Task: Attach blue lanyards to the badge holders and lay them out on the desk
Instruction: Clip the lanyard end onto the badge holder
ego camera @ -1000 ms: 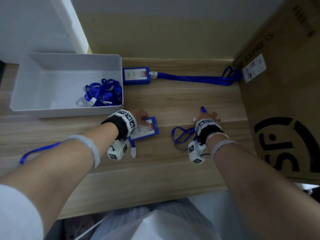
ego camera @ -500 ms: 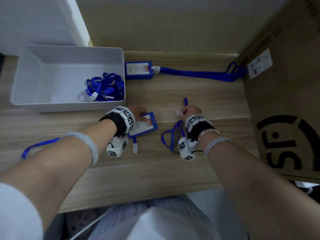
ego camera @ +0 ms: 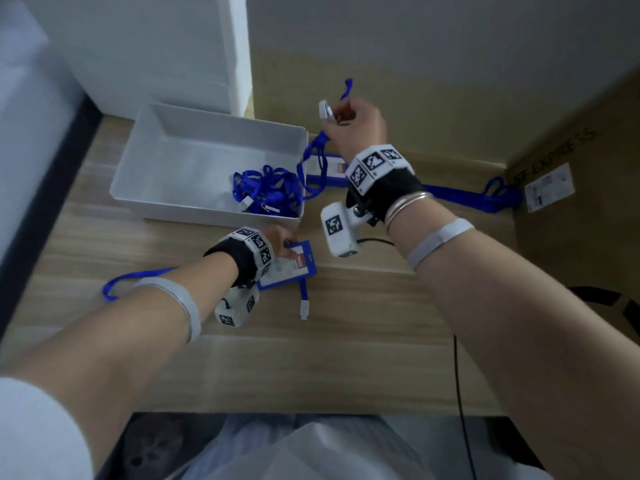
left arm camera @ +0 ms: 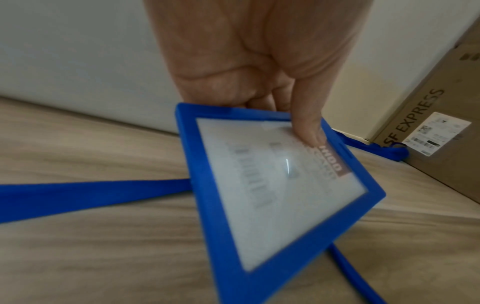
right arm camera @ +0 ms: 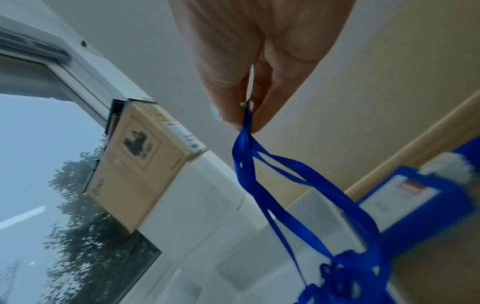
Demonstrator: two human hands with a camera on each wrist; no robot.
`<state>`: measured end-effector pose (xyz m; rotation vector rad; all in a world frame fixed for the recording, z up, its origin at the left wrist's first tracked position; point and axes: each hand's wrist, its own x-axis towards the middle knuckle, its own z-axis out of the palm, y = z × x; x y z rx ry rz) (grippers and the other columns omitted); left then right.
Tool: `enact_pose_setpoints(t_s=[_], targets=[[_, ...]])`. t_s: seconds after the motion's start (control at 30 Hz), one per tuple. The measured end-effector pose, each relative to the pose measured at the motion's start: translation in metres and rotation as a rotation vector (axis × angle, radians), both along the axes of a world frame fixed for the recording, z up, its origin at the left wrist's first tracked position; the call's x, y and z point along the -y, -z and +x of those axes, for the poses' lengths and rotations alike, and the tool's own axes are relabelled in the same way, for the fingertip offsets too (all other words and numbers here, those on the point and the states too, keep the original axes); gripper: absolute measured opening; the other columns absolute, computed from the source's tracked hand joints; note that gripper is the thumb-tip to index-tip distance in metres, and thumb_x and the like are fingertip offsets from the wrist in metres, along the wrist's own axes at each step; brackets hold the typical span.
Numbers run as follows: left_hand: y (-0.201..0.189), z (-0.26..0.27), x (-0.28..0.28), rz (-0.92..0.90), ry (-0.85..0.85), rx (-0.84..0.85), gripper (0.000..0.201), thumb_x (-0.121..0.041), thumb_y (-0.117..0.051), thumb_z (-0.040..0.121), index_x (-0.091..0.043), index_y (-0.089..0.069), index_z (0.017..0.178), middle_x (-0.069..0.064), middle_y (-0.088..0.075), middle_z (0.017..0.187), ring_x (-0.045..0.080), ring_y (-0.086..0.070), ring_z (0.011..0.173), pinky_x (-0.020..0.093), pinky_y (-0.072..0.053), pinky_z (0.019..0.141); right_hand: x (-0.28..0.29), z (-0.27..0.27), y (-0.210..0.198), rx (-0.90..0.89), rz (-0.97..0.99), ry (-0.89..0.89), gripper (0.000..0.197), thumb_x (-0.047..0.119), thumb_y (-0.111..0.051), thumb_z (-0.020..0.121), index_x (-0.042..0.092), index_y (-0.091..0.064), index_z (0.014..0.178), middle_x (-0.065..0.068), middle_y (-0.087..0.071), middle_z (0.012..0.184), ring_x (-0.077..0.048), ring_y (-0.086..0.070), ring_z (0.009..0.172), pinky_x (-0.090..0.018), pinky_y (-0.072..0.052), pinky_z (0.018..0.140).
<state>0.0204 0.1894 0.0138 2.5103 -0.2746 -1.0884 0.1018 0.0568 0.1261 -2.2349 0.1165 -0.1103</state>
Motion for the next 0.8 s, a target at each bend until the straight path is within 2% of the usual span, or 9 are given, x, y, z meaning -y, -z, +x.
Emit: enact_pose_setpoints(t_s=[0.13, 0.23, 0.33, 0.43, 0.6, 0.67, 0.8], targets=[[0.001, -0.003, -0.025, -0.056, -0.059, -0.029, 0.046, -0.024, -0.055, 0.092, -0.007, -0.048, 0.134, 0.01, -0.053, 0.137, 0.024, -0.051, 0.125, 0.028, -0.039, 0.102, -0.041, 0.01, -0.008, 0.036, 0.044, -0.071, 0.015, 0.014, -0.066, 0.082, 0.019, -0.054, 0.075, 0.013, -0.056, 0.068, -0.008, -0.057, 0.072, -0.02, -0.049, 0.07], [0.002, -0.007, -0.04, -0.076, -0.099, -0.01, 0.048, -0.022, -0.056, 0.091, -0.007, -0.046, 0.136, 0.01, -0.053, 0.137, 0.023, -0.051, 0.125, 0.029, -0.039, 0.102, -0.063, 0.008, 0.011, -0.022, 0.001, -0.132, 0.004, 0.014, -0.066, 0.083, 0.014, -0.062, 0.082, 0.004, -0.062, 0.077, -0.011, -0.057, 0.076, -0.025, -0.05, 0.076], [0.006, -0.009, -0.051, -0.049, -0.091, -0.005, 0.042, -0.02, -0.055, 0.092, -0.005, -0.051, 0.13, 0.012, -0.055, 0.133, 0.025, -0.053, 0.123, 0.032, -0.04, 0.101, -0.074, 0.001, 0.037, -0.119, -0.153, -0.2, 0.013, 0.016, -0.065, 0.083, 0.007, -0.068, 0.093, -0.005, -0.069, 0.09, -0.017, -0.06, 0.083, -0.03, -0.051, 0.082], [0.012, -0.01, -0.061, -0.031, -0.087, 0.003, 0.037, -0.022, -0.055, 0.091, -0.003, -0.056, 0.122, 0.013, -0.06, 0.126, 0.028, -0.056, 0.115, 0.034, -0.042, 0.098, -0.077, -0.008, 0.061, -0.258, -0.312, -0.288, 0.016, 0.018, -0.062, 0.087, 0.01, -0.068, 0.1, -0.006, -0.071, 0.102, -0.021, -0.063, 0.097, -0.025, -0.047, 0.08], [0.016, -0.011, -0.071, -0.022, -0.059, -0.021, 0.035, -0.028, -0.055, 0.091, -0.006, -0.057, 0.119, 0.012, -0.059, 0.124, 0.028, -0.056, 0.113, 0.035, -0.043, 0.095, -0.074, -0.017, 0.087, -0.368, -0.435, -0.324, 0.02, 0.02, -0.054, 0.092, 0.011, -0.067, 0.106, -0.009, -0.069, 0.109, -0.027, -0.062, 0.103, -0.028, -0.047, 0.08], [0.016, -0.011, -0.073, -0.034, -0.057, -0.037, 0.036, -0.028, -0.056, 0.09, -0.008, -0.057, 0.12, 0.009, -0.059, 0.125, 0.027, -0.056, 0.114, 0.034, -0.043, 0.096, -0.072, -0.019, 0.09, -0.408, -0.456, -0.348, 0.024, 0.017, -0.056, 0.09, 0.016, -0.064, 0.113, -0.008, -0.067, 0.113, -0.026, -0.061, 0.106, -0.025, -0.044, 0.078], [0.013, -0.009, -0.07, -0.066, -0.069, -0.025, 0.033, -0.026, -0.056, 0.09, -0.007, -0.058, 0.117, 0.011, -0.061, 0.122, 0.028, -0.058, 0.111, 0.033, -0.044, 0.091, -0.062, -0.019, 0.085, -0.4, -0.355, -0.27, 0.036, 0.023, -0.054, 0.092, 0.023, -0.055, 0.129, -0.005, -0.068, 0.114, -0.022, -0.062, 0.108, -0.028, -0.049, 0.089]])
